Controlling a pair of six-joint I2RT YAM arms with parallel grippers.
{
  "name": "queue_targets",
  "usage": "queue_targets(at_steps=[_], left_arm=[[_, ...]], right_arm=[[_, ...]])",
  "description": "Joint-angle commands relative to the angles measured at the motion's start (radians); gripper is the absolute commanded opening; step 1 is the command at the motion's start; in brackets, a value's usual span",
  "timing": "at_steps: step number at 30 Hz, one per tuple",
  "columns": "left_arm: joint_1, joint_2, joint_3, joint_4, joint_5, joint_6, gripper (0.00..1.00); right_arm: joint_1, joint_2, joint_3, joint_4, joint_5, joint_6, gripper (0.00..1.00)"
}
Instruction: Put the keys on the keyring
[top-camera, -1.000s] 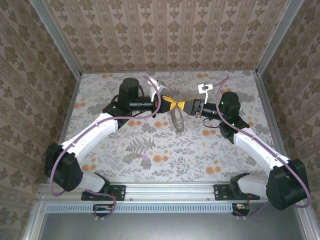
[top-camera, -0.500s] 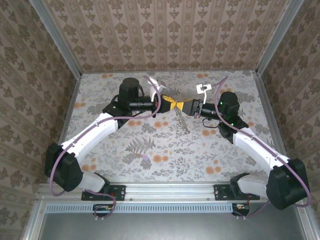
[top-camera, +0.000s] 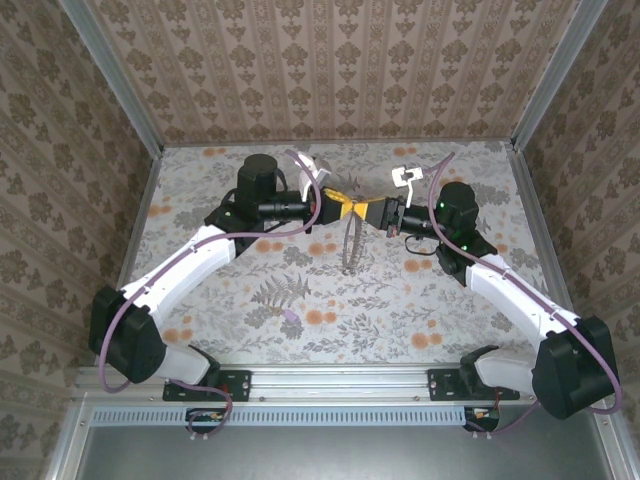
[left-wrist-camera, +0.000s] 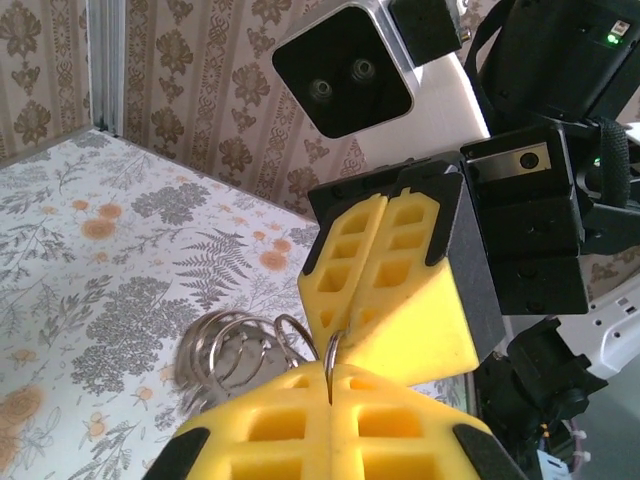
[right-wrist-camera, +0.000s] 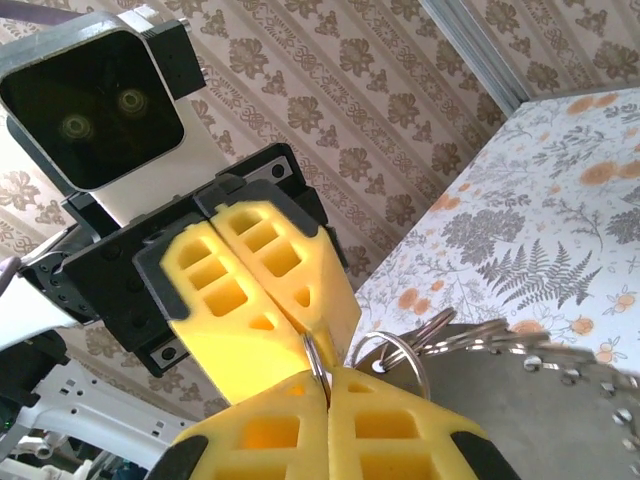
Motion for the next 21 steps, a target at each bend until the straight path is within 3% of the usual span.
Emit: queue_targets(at_steps=[1,5,8,15,21], left_arm=[[0.003,-0.05,0.035,0.001,-0.066,-0.01,0.3],[0.02,-0.099,0.007,0.015,-0.161,-0.057,0.56],[0.025,-0.128,-0.013,0.034,-0.239,-0.111,0.62],[0.028,-0.138,-0.033,0.083,-0.251,-0.25,0.61],[0.028,-0.118,-0.038,0.19,-0.193,-0.36,0.5]], right_arm=[[-0.012,-0.015,0.034,-0.001,0.019,-0.03,0.0],[-0.025,-0.015,0.027,0.043,0.025,-0.03,0.0],[-0.025,-0.023,0.019,0.083,0.033,-0.037,0.0],[-0.024,-0.089,-0.013,0.164,0.101,-0.097,0.0],[-0.01,-0.095,-0.008,0.258,0.199,-0.087,0.0]])
